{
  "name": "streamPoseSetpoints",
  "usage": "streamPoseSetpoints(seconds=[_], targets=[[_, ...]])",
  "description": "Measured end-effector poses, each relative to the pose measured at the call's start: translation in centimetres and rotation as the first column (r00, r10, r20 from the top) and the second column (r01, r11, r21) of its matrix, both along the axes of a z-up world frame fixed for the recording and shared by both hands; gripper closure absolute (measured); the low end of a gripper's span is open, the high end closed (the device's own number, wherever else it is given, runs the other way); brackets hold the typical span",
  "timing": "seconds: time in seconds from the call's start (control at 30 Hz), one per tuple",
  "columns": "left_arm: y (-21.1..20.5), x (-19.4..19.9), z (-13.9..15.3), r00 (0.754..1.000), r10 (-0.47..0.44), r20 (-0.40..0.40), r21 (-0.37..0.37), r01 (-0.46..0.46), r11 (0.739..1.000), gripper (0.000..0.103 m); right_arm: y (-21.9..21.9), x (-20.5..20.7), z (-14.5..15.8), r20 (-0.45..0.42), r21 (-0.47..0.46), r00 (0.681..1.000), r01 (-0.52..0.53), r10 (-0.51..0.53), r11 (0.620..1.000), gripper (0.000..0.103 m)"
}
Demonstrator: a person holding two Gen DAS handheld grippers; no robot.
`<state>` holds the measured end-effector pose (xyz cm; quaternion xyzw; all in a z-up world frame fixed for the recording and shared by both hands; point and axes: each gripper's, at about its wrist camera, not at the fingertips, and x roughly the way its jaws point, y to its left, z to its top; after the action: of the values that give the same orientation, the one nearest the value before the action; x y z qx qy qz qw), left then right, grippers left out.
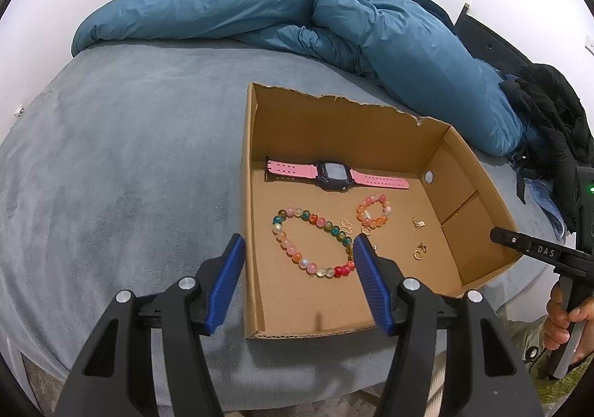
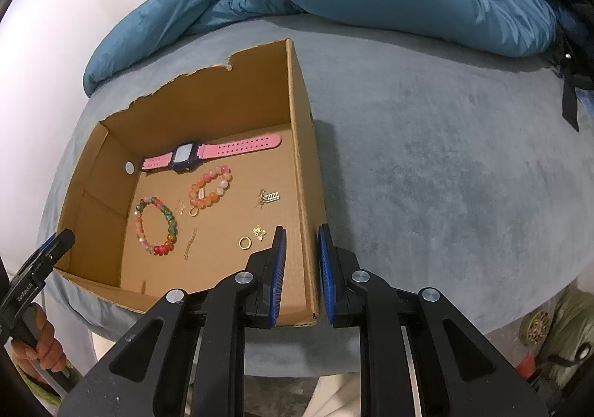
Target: Organize jewelry
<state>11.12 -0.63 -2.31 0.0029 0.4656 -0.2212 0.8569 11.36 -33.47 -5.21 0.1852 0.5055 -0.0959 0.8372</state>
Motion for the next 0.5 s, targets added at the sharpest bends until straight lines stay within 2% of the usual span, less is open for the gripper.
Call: streamPoseSetpoints(seconds=[0.3, 0.4, 0.5], targets=[[0.6, -0.1, 0.1, 1.0, 0.0, 0.006, -0.024, 0.0, 1.0, 0.044, -0.3, -0.9, 0.4, 0.041, 0.026, 0.999, 0.018, -0.019, 1.0, 0.083], [1.2, -0.9, 1.0, 0.998, 0.026, 0.052, -0.032, -0.024, 0.999, 0.042, -0.2, -1.9, 1.5, 0.095, 0.001, 0.995, 0.024, -0.024, 1.0, 0.072], [1.6, -2.2, 2.5, 0.991, 0.044, 0.125, -0.017, -0.042, 0.999, 0.036, 0.3, -3.4, 3.0, 0.163, -0.035, 0.986, 0.033, -0.027, 0.999, 0.063]])
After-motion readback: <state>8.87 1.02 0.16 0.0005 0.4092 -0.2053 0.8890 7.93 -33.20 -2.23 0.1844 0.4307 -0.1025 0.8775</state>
